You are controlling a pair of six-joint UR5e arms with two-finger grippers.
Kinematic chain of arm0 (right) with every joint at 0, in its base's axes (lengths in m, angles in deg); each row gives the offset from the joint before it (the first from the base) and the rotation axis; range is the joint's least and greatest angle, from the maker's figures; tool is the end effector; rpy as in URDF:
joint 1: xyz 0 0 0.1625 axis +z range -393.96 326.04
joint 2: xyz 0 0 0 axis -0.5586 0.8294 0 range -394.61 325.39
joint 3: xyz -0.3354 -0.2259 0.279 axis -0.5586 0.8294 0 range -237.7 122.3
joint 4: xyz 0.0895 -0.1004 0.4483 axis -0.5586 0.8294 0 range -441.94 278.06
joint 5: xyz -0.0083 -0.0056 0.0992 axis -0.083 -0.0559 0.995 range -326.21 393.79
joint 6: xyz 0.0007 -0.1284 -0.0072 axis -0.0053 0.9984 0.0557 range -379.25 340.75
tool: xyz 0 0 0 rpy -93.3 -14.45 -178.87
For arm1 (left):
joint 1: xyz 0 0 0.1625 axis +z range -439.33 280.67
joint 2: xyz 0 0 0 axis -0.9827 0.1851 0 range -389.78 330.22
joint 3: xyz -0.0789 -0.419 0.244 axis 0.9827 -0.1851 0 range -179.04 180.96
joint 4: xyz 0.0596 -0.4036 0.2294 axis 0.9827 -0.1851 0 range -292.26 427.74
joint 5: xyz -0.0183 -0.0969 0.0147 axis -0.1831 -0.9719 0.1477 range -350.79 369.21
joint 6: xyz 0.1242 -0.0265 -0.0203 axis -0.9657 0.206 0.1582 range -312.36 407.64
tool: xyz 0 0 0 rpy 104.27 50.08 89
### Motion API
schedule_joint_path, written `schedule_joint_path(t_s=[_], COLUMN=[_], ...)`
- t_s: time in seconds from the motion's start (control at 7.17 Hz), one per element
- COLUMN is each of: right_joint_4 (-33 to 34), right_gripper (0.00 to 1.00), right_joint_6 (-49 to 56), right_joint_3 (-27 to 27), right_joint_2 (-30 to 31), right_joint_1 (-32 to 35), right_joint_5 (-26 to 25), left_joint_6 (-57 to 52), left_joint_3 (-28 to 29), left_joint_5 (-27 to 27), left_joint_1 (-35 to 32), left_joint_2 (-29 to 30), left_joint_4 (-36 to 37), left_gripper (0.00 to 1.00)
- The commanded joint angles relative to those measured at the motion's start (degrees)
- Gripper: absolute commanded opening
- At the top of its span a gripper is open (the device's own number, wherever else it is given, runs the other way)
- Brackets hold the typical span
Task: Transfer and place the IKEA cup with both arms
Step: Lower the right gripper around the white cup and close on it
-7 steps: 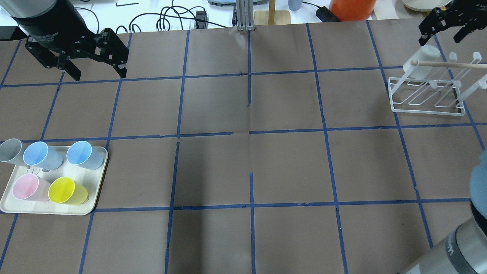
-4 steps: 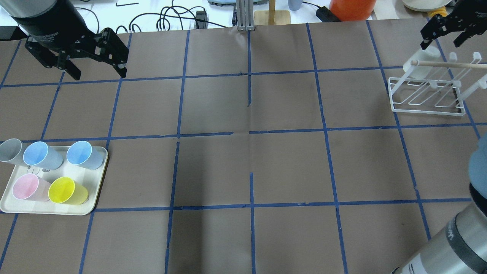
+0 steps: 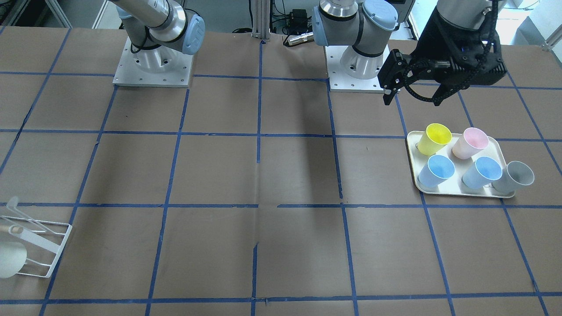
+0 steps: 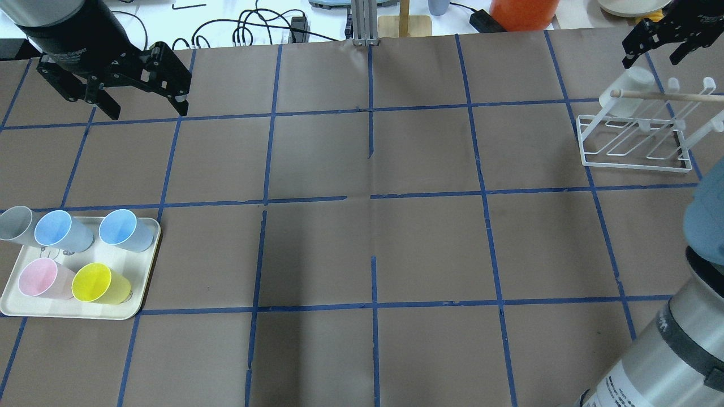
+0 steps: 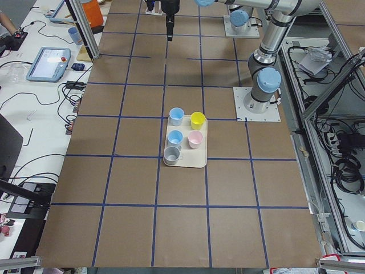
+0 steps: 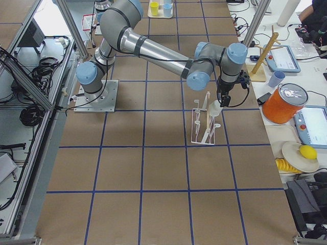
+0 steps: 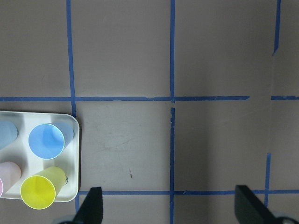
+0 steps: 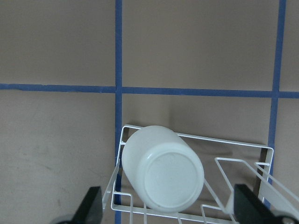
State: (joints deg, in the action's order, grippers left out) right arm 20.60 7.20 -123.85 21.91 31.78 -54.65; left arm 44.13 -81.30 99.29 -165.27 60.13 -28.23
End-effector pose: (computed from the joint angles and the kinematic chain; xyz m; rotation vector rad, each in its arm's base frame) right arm -0.2120 -0.8033 0.3739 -0.0611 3.1368 -0.0904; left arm -0.0939 -0.5556 0.5895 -0.0152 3.1376 -0.0502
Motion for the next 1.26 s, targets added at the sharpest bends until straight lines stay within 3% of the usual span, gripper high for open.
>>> schedule_joint_path(t_s=[0.0,1.12], right_joint_4=[-0.4,-3.5], right_gripper=[1.0,1.0], right_joint_6=[0.0,0.0], right_joint_3=[0.4,-0.2], right_joint_2=[-1.6,-3.3], right_joint_1=[0.0,0.1], right_joint_5=[-0.2,-0.8], left_joint_6=[0.0,0.0], left_joint_3=[0.0,0.0], left_joint_5=[0.0,0.0], left_joint_1=[0.0,0.1], left_joint_2=[0.0,0.0], left_joint_4=[0.0,0.0], left_gripper=[1.0,1.0])
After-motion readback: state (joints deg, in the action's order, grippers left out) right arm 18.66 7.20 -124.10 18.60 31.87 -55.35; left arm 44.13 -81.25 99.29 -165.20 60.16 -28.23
